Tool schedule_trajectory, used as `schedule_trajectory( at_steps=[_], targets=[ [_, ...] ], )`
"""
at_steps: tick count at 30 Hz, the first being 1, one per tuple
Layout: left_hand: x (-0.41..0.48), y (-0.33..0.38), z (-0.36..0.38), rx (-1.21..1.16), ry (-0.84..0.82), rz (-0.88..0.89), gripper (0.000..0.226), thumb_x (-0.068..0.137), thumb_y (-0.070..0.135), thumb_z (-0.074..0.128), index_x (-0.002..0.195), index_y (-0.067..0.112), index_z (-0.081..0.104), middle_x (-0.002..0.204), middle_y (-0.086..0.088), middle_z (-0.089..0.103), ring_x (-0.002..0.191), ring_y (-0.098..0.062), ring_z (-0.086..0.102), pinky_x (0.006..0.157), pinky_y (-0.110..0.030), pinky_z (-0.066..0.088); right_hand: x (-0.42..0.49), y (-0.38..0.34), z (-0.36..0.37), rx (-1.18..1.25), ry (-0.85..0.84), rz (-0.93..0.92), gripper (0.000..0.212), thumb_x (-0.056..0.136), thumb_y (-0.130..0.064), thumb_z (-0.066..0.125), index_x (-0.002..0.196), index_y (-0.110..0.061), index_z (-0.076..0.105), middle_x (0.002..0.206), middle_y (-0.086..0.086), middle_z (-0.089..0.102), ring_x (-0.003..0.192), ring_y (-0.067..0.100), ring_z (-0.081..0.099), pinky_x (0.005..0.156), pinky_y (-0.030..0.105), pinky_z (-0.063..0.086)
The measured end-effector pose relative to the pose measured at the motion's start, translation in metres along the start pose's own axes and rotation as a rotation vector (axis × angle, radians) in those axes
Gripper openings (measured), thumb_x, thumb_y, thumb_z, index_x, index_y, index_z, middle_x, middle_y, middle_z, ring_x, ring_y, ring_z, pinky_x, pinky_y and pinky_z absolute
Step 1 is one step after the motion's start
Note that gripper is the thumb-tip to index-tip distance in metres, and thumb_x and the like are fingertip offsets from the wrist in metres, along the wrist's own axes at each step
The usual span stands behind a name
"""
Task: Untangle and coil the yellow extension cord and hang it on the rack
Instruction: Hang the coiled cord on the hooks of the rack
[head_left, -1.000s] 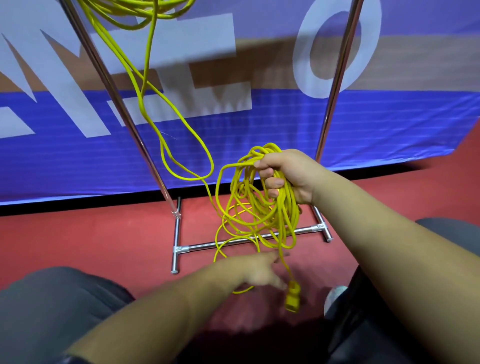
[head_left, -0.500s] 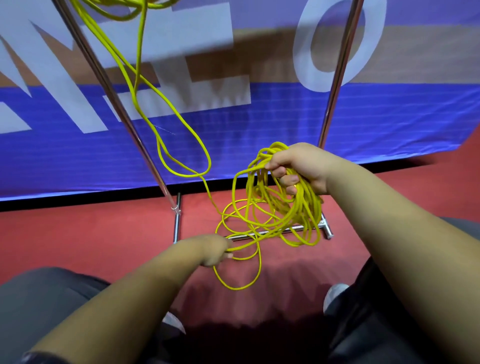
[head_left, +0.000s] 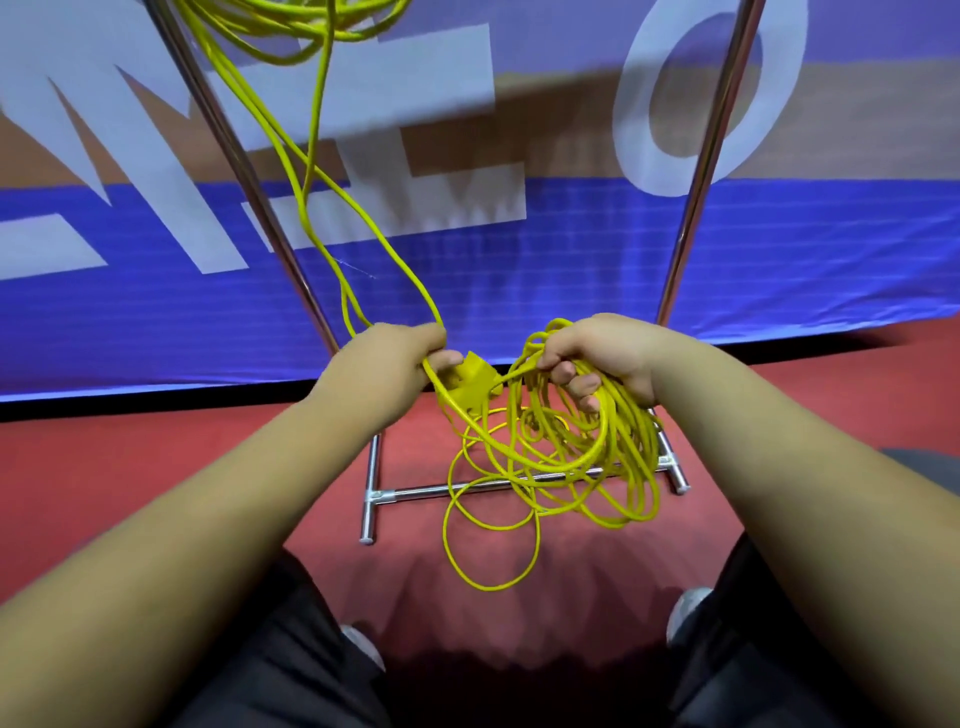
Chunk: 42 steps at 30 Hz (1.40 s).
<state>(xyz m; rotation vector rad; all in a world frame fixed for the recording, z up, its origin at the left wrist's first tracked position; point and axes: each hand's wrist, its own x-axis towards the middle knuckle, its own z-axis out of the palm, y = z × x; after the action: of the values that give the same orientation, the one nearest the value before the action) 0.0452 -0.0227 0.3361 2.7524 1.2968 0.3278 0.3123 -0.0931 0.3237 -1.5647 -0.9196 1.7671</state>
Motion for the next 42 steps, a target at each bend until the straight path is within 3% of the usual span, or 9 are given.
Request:
schedule_trajectory(
  at_steps=[3,11,14,17,22,28,33,37,42],
  targets=[
    [-0.004,0.001,0.002,-0.613,0.040,-0.134,0.013,0.101,0.029,0.067,0.110,0.025,0.075,0.076,-0.001,0.074,0.075,-0.015,0.075,0.080,-0.042,0.062,0.000,0.001,0.004,-0.044,0.011,0.022,0.019,0.094,-0.010,0.060,0.079,-0.015,0.050,0.062,0.000,0.044,0.041,0.013,0.031,0.044,0.027,0.043],
    [-0.011,0.018,-0.023,-1.273,-0.212,-0.037,0.017,0.101,-0.010,0.051,0.103,-0.005,0.068,0.111,-0.021,0.074,0.120,-0.034,0.069,0.106,-0.042,0.053,0.008,0.011,0.004,0.011,0.138,0.012,0.026,0.102,-0.031,0.060,0.089,-0.009,0.053,0.059,0.005,0.049,0.040,0.018,0.039,0.046,0.029,0.045],
    [-0.013,0.018,-0.031,-1.528,-0.242,-0.112,0.039,0.085,-0.022,0.040,0.083,0.002,0.070,0.096,-0.023,0.071,0.109,-0.043,0.071,0.100,-0.048,0.057,0.007,0.009,0.002,0.088,0.072,-0.008,0.039,0.104,-0.049,0.054,0.088,-0.012,0.055,0.065,0.007,0.048,0.044,0.019,0.042,0.048,0.030,0.046],
    [-0.011,0.017,-0.036,-1.706,-0.277,-0.140,0.021,0.068,-0.001,0.039,0.077,0.006,0.056,0.080,-0.015,0.052,0.068,-0.029,0.053,0.065,-0.038,0.055,0.004,0.007,0.001,0.197,-0.034,-0.066,0.055,0.104,-0.064,0.046,0.090,-0.013,0.061,0.071,0.009,0.048,0.051,0.021,0.044,0.056,0.033,0.046],
    [-0.008,0.024,-0.033,-1.603,-0.311,-0.046,0.023,0.062,-0.003,0.045,0.073,0.017,0.042,0.076,-0.008,0.025,0.061,-0.013,0.015,0.053,-0.028,0.011,-0.005,0.004,0.014,0.210,-0.217,-0.114,0.080,0.079,-0.087,0.061,0.120,-0.017,0.064,0.098,0.020,0.057,0.074,0.028,0.051,0.065,0.036,0.044],
    [0.002,0.036,-0.029,-1.282,-0.347,-0.056,0.029,0.075,-0.007,0.051,0.098,0.011,0.057,0.071,0.000,0.049,0.056,-0.017,0.035,0.046,-0.023,0.030,-0.005,0.009,0.036,0.117,-0.318,-0.164,0.078,0.087,-0.074,0.056,0.129,-0.009,0.066,0.099,0.016,0.070,0.075,0.026,0.064,0.064,0.035,0.055],
    [0.001,0.043,-0.014,-0.860,-0.398,0.108,0.041,0.090,-0.007,0.062,0.124,0.007,0.044,0.103,-0.015,0.065,0.080,-0.025,0.069,0.071,-0.040,0.057,-0.006,0.012,0.042,0.156,-0.309,-0.153,0.038,0.088,-0.045,0.073,0.105,-0.012,0.079,0.093,0.011,0.074,0.083,0.022,0.071,0.079,0.037,0.061],
    [0.002,0.043,0.001,-0.632,-0.206,0.127,0.056,0.082,0.011,0.079,0.124,0.018,0.042,0.115,-0.004,0.054,0.082,0.000,0.056,0.074,-0.034,0.055,-0.009,0.012,0.044,0.139,-0.289,-0.147,0.026,0.085,-0.016,0.085,0.103,-0.002,0.073,0.089,0.017,0.070,0.077,0.027,0.071,0.074,0.038,0.062],
    [0.011,0.007,-0.009,-0.613,-0.384,0.056,0.111,0.066,0.052,0.094,0.154,0.039,0.028,0.160,0.014,0.033,0.143,0.004,0.032,0.114,-0.027,0.034,-0.017,0.002,0.041,0.082,-0.271,-0.213,0.008,0.093,0.005,0.065,0.098,0.002,0.070,0.080,0.017,0.072,0.067,0.024,0.072,0.062,0.032,0.061]
  ],
)
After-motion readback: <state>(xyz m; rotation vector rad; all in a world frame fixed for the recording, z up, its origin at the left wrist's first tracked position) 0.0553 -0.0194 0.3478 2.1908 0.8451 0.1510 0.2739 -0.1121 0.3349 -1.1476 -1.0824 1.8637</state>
